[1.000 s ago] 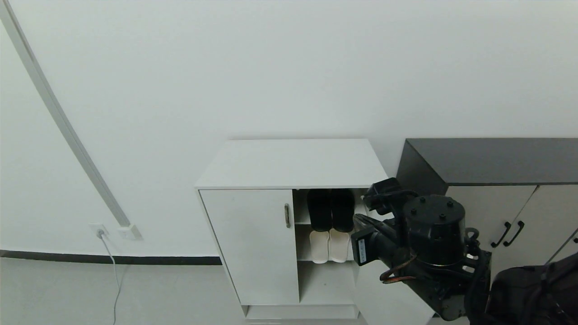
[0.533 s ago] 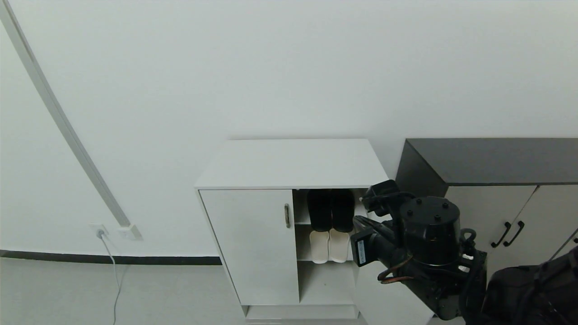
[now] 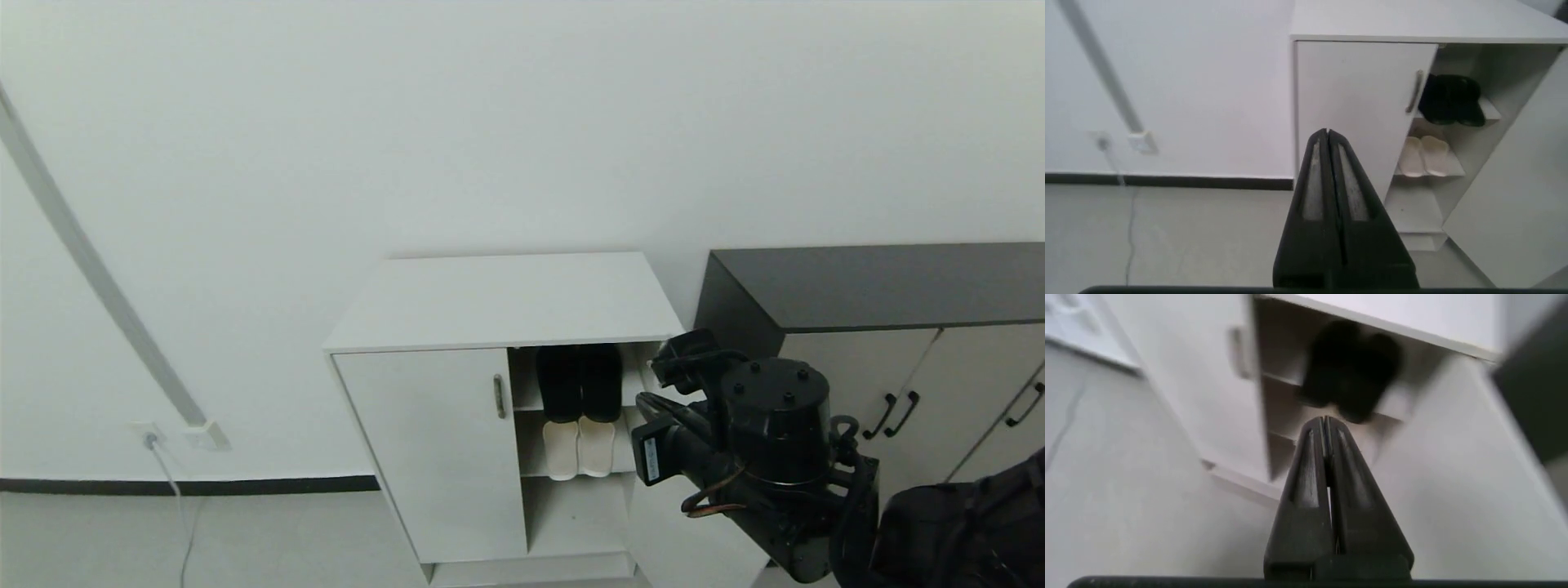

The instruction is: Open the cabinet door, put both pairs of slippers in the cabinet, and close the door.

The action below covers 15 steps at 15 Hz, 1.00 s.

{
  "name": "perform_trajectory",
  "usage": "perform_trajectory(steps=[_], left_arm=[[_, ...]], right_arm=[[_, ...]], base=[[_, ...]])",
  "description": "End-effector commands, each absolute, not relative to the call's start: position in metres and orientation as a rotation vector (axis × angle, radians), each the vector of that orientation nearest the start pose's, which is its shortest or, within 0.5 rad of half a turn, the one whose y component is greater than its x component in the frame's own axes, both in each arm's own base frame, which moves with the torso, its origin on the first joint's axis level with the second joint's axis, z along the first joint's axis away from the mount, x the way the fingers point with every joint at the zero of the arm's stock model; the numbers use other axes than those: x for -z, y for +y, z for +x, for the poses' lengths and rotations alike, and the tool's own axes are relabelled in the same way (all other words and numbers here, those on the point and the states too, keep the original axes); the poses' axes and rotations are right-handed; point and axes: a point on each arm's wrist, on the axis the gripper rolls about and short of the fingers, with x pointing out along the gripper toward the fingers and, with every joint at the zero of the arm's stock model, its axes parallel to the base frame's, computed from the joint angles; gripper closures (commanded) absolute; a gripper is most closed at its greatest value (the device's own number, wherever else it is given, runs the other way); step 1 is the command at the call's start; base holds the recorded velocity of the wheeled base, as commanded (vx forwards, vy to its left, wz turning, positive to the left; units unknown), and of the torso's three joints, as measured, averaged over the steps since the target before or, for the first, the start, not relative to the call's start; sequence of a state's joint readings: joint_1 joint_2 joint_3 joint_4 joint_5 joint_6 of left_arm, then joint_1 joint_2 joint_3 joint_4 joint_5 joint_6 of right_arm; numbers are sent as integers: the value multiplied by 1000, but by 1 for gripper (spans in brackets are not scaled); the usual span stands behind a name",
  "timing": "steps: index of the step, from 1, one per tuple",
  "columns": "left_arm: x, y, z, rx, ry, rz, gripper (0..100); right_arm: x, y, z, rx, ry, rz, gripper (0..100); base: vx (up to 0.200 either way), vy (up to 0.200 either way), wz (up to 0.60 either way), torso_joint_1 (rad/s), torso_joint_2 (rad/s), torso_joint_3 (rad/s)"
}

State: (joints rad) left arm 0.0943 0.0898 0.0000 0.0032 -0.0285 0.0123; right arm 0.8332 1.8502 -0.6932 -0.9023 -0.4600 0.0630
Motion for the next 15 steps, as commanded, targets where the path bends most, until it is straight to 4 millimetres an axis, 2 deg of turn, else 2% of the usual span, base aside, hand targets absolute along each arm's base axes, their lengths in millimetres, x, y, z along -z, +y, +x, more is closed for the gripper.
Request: perform_trajectory(steps=[1,2,9,15], left_arm=[[-77,-2,-16,-65,94,6,100],[-77,-2,-16,-65,94,6,100],[-77,-2,-16,-67,94,7,100],[-77,-2,-16,-65,94,5,100]], right_arm=[[-133,228,223,-359,217,-93,100],[-133,228,224,-358,217,-93,100],[-133,228,224,-357,216,-98,100],[-132,228,224,-357,219,-99,100]], base=[[0,0,-600,2,-2,2],[0,0,-600,17,2,2],[0,0,0,0,0,0],[-200,0,0,2,5,2]])
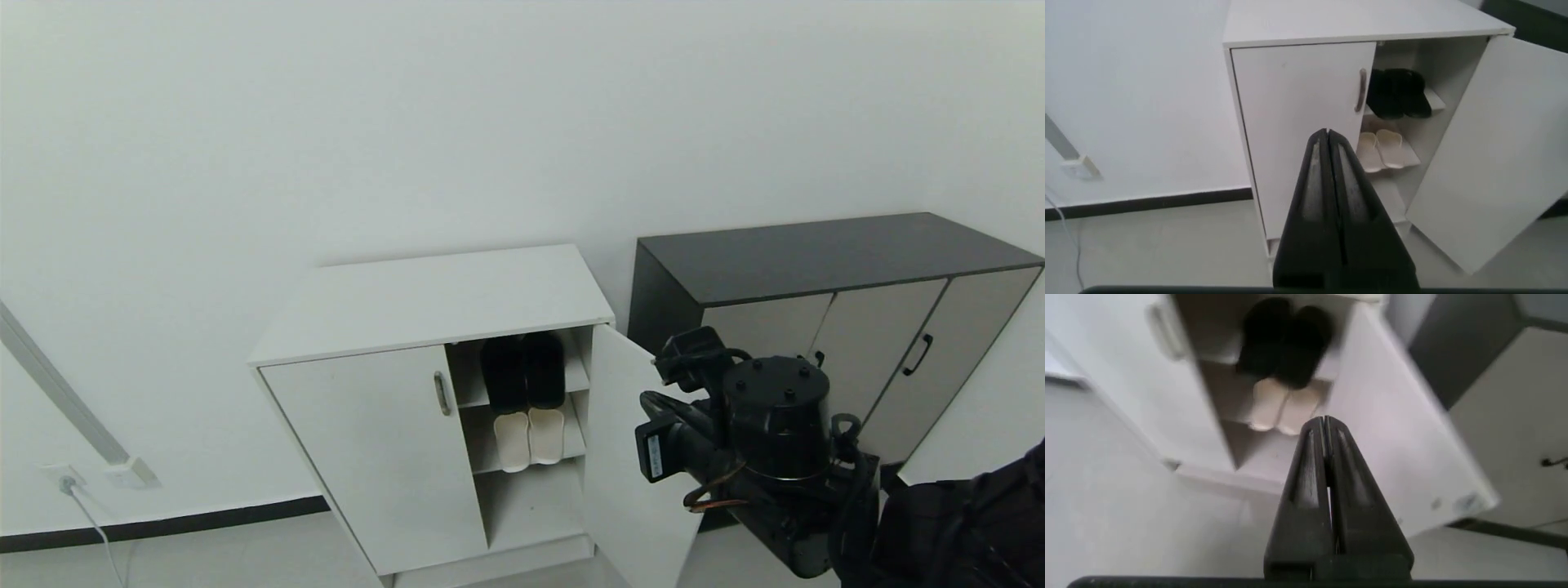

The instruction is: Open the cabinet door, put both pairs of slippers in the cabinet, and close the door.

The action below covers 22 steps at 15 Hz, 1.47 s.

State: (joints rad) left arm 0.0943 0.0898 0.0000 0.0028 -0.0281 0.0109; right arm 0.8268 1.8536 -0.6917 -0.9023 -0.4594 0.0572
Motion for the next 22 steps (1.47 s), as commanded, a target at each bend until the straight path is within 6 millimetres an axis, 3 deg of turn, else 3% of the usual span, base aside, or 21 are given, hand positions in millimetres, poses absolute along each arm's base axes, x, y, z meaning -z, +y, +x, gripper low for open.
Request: perform_trajectory(steps=[1,5,9,13,19,22], left_arm=[[-77,-2,-16,-67,94,5,100],[-77,-2,-16,-67,94,5,100],[-77,-2,-16,-65,94,6,100],[-77,-2,-16,-64,94,7,100],[-77,-2,-16,-64,94,7,100],[-77,-2,-16,-65,94,6,100]], right_arm=[[-132,227,225,-354,218,-99,100],[-132,216,244,-298,215,-106,100],[-150,199,313,-181,213,-76,100],[-166,181,367,-164,284,-36,100],[-132,166,409,-104,342,-18,100],[-120,162,417,-88,362,-13,100]], base=[[-200,0,0,-12,2,2],[-50,0,0,-2,-1,1],[0,0,0,0,0,0],[0,0,0,0,0,0],[0,0,0,0,0,0],[0,0,0,0,0,0]])
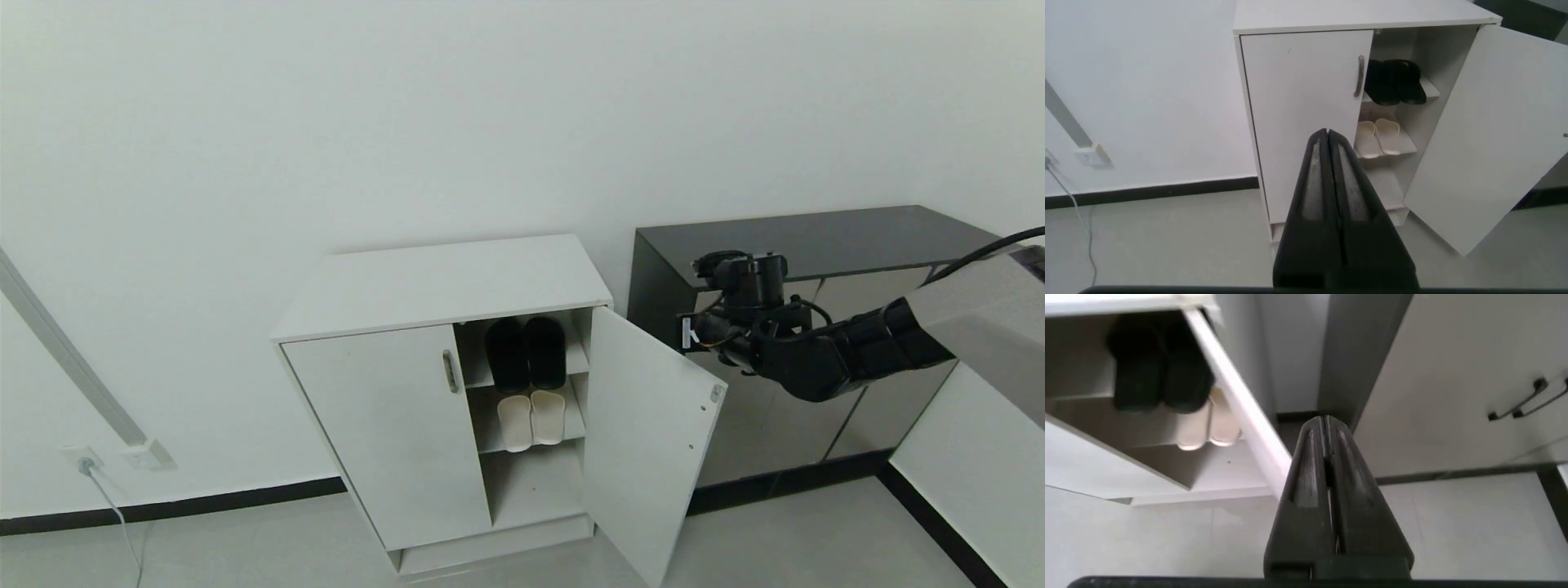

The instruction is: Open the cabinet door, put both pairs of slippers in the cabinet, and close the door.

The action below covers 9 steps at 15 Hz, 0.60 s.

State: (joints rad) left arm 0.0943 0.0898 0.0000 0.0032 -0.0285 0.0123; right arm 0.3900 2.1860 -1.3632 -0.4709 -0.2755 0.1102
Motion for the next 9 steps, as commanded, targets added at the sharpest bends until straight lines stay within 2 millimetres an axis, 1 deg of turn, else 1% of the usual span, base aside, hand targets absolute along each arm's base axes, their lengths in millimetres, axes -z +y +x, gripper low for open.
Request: perform_trajectory(steps=[1,6,9], left_arm=[[-77,-2,-16,-67,94,7,100],[-77,-2,-16,-65,94,6,100],[-77,-2,-16,-64,94,7,100]], right_arm=[[-117,162,418,-85,371,-15,100],[-93,165,423,-81,418,-18,100],[-88,166,424,-82,421,-19,100]], base=[[0,0,0,0,0,0],[0,0,0,0,0,0],[0,0,0,0,0,0]])
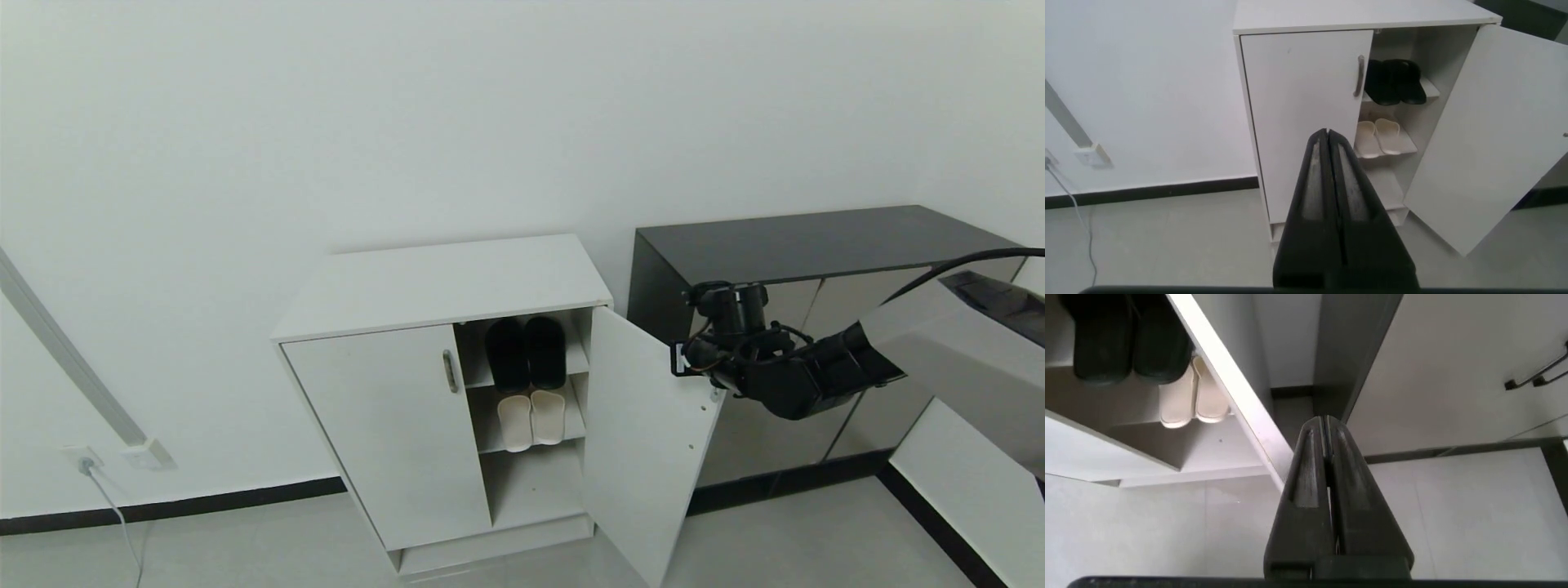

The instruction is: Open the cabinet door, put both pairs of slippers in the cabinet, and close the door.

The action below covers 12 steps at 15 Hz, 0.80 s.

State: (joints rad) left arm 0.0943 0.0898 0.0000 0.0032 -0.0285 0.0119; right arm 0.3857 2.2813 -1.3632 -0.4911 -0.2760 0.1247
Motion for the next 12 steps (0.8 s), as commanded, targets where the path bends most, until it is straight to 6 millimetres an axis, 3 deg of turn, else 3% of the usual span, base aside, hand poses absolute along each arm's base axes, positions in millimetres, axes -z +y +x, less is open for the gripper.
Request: perform_trajectory(steps=[1,5,8,9,12], left_arm=[[-77,-2,-16,-65,94,6,100],[-77,-2,-16,-65,94,6,100],[-77,-2,-16,-64,94,7,100],[-77,-2,-16,-65,94,7,100],[-77,-2,-16,-67,94,7,100]], right_arm=[[-86,167,423,-85,424,-22,100],[-88,181,413,-117,427,-32,100],[-90,202,394,-174,428,-46,100],[-89,217,381,-217,431,-55,100],[-91,233,366,-268,404,-55,100]], base=[[0,0,0,0,0,0],[0,0,0,0,0,0],[0,0,0,0,0,0],[0,0,0,0,0,0],[0,0,0,0,0,0]])
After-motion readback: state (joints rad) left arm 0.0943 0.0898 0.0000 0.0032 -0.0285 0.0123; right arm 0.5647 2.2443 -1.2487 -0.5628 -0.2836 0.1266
